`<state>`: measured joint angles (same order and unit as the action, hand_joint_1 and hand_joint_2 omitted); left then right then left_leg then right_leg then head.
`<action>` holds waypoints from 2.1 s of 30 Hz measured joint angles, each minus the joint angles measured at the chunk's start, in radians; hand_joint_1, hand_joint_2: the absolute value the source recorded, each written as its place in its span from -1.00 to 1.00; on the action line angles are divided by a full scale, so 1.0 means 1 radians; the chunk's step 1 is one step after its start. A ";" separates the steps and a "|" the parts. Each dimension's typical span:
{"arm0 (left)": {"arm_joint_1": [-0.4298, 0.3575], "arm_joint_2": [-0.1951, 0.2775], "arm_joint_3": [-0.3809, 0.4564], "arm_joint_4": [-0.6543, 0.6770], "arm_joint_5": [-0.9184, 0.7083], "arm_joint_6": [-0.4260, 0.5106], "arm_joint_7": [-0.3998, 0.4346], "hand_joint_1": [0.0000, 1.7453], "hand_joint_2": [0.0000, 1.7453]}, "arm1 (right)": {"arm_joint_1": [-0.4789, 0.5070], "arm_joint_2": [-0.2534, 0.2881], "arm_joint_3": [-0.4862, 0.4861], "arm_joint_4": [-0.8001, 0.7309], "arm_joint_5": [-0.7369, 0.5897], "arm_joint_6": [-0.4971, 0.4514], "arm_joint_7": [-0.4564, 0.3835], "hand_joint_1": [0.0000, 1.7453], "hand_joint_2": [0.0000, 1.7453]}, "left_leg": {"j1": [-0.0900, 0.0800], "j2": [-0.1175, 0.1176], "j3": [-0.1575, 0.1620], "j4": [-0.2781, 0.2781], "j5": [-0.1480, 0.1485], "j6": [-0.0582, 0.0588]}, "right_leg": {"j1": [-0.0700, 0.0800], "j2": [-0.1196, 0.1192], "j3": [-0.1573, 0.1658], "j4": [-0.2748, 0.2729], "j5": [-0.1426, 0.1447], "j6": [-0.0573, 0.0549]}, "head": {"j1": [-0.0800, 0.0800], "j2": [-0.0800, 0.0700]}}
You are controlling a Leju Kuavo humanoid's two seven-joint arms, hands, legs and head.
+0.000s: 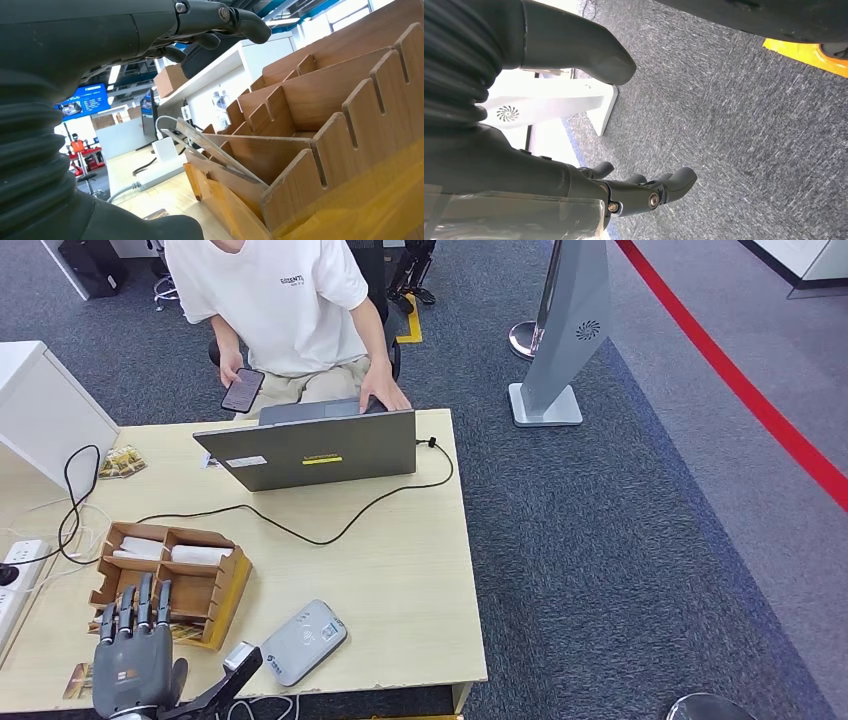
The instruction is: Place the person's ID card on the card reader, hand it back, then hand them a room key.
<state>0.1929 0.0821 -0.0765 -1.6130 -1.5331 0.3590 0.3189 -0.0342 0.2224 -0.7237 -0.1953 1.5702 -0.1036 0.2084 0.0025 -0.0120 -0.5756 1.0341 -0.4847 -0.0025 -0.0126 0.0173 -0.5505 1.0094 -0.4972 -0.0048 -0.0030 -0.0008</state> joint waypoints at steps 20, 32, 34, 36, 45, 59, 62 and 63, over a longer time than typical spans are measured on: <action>-0.017 -0.003 0.003 0.027 0.000 -0.009 -0.007 1.00 1.00 | 0.000 0.000 0.000 0.000 0.000 0.000 -0.003 -1.00 1.00 | 0.000 0.000 0.000 0.000 0.000 0.000 | 0.000 0.000 0.000 0.000 0.000 0.000 | 0.000 0.000; -0.017 -0.019 0.016 0.028 0.001 -0.035 -0.055 1.00 1.00 | 0.000 0.000 0.000 0.000 0.000 0.000 -0.005 -1.00 1.00 | 0.000 0.000 0.000 0.000 0.000 0.000 | 0.000 0.000 0.000 0.000 0.000 0.000 | 0.000 0.000; -0.017 -0.020 0.016 0.028 0.001 -0.035 -0.056 1.00 1.00 | 0.000 0.000 0.000 0.000 0.000 0.000 -0.005 -1.00 1.00 | 0.000 0.000 0.000 0.000 0.000 0.000 | 0.000 0.000 0.000 0.000 0.000 0.000 | 0.000 0.000; -0.018 -0.021 0.017 0.028 0.001 -0.035 -0.057 1.00 1.00 | 0.000 0.000 0.000 0.000 0.000 0.000 -0.005 -1.00 1.00 | 0.000 0.000 0.000 0.000 0.000 0.000 | 0.000 0.000 0.000 0.000 0.000 0.000 | 0.000 0.000; -0.011 -0.030 0.032 0.024 0.002 -0.006 -0.083 1.00 1.00 | 0.000 0.000 0.000 0.000 -0.001 0.000 -0.006 -1.00 1.00 | 0.000 0.000 0.000 0.000 0.000 0.000 | 0.000 0.000 0.000 0.000 0.000 0.000 | 0.000 0.000; 0.170 0.158 -0.051 -0.408 0.000 -0.146 -0.012 1.00 1.00 | 0.006 0.000 -0.034 0.000 -0.029 -0.011 0.004 -1.00 1.00 | 0.001 0.000 0.000 0.000 0.000 0.000 | 0.001 0.001 -0.001 0.000 -0.001 0.000 | 0.000 0.000; 0.206 0.222 -0.067 -0.483 0.000 -0.153 0.000 1.00 1.00 | 0.007 0.000 -0.042 0.000 -0.031 -0.012 0.003 -1.00 1.00 | 0.001 0.000 0.000 0.000 0.000 0.000 | 0.001 0.000 -0.001 0.000 -0.001 -0.001 | 0.000 0.000; 0.213 0.235 -0.071 -0.499 0.000 -0.153 0.002 1.00 1.00 | 0.007 0.000 -0.044 0.000 -0.031 -0.012 0.002 -1.00 1.00 | 0.001 0.000 0.000 0.000 0.000 0.000 | 0.001 0.000 -0.001 0.000 -0.001 -0.001 | 0.000 0.000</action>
<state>0.4059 0.3168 -0.1474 -2.1124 -1.5330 0.2060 0.3211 -0.0276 0.2228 -0.7674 -0.1953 1.5392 -0.1159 0.2108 0.0036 -0.0121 -0.5759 1.0337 -0.4850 -0.0029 -0.0121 0.0175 -0.5511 1.0095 -0.4984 -0.0059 -0.0029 -0.0008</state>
